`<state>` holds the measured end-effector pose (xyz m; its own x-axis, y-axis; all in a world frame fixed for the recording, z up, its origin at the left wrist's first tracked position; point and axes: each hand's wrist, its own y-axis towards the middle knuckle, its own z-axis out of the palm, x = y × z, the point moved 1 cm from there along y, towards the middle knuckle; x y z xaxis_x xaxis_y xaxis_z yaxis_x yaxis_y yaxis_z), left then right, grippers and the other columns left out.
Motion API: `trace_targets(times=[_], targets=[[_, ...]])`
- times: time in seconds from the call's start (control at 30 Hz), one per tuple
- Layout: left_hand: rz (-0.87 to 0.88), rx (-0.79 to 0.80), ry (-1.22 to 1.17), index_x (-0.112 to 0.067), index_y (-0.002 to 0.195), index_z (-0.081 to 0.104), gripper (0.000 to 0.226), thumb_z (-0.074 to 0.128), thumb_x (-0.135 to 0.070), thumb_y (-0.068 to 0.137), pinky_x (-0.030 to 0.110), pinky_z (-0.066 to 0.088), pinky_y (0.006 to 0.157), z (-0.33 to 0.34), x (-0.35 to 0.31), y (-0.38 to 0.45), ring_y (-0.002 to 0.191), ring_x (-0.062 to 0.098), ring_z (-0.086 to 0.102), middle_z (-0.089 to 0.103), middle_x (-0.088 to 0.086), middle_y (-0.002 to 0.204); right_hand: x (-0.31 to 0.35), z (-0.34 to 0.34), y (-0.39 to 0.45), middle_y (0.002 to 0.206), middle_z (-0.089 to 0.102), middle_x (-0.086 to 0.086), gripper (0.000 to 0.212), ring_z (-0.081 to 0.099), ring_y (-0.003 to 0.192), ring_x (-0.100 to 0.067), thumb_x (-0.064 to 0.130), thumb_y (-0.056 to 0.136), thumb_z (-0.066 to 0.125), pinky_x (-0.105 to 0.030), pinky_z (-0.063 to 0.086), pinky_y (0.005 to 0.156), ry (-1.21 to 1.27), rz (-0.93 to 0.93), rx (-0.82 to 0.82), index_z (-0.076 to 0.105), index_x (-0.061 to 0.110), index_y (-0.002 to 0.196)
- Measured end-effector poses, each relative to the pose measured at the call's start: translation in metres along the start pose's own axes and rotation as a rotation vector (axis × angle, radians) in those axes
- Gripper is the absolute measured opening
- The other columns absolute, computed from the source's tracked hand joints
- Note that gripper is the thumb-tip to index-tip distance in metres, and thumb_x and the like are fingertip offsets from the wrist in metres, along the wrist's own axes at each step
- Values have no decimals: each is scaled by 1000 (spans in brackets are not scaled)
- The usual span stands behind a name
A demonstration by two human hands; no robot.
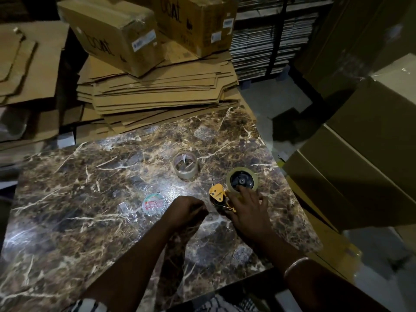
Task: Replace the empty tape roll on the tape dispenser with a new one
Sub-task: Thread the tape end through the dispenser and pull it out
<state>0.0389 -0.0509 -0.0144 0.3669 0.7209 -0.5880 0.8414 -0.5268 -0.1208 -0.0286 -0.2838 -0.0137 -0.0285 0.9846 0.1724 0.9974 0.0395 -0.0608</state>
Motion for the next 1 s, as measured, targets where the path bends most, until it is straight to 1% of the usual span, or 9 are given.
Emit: trace_targets(times=[0.1,0.23,0.33,0.5,0.57,0.63,0.73,0.83,1.0], targets=[[90,75,91,-22,99,77,30,54,-40,93,26,45,70,-10,5,16,83,18,69,77,1,94,-1,0,-1,152,49,-4,54,49,135,-29,56,90,61,-59,32,105,-6,-8,-21,47,38,140],[204,168,202,-18,97,73,25,55,-36,96,26,36,64,-17,9,32,81,25,66,72,6,88,-2,2,0,151,49,-1,55,50,134,-26,57,91,58,-56,31,104,-23,-15,-23,48,34,140],[258,153,188,-20,94,73,27,54,-40,96,26,41,64,-15,15,29,76,22,66,73,3,84,-2,2,1,150,51,-1,55,51,132,-26,58,90,56,-55,31,105,-32,-28,-26,50,33,139],[296,136,164,-20,86,71,23,57,-36,95,23,32,63,-14,17,30,70,22,64,69,3,75,-2,-2,1,147,53,0,55,53,129,-25,56,87,62,-50,27,104,-38,-51,-50,52,32,136],[286,173,174,-21,91,72,25,54,-39,94,24,36,64,-19,19,32,74,22,65,70,2,80,-2,-2,1,146,54,-1,53,53,129,-26,56,88,62,-52,31,103,-30,-58,-59,53,33,135],[264,167,146,-21,97,74,28,55,-40,89,28,46,68,-26,26,35,80,19,68,74,0,87,-3,-2,0,146,54,-1,51,53,129,-27,57,89,59,-54,34,103,-17,-62,-58,51,35,134],[299,192,172,-15,102,75,24,62,-27,85,36,54,76,-36,24,47,87,21,70,76,4,94,-2,-3,0,146,52,1,59,51,131,-26,58,89,57,-55,35,103,-24,-36,-37,46,33,141],[381,137,168,-10,98,76,22,64,-18,82,34,58,73,-35,16,60,84,21,73,77,7,91,-1,-2,-1,148,51,1,64,50,132,-26,58,90,56,-54,36,101,-25,-22,-33,42,29,146],[409,108,179,-16,96,75,13,73,-12,83,28,57,71,-29,15,73,81,15,72,76,2,91,1,3,1,151,48,-2,59,46,137,-27,56,92,55,-55,35,100,-16,20,-19,42,33,145]])
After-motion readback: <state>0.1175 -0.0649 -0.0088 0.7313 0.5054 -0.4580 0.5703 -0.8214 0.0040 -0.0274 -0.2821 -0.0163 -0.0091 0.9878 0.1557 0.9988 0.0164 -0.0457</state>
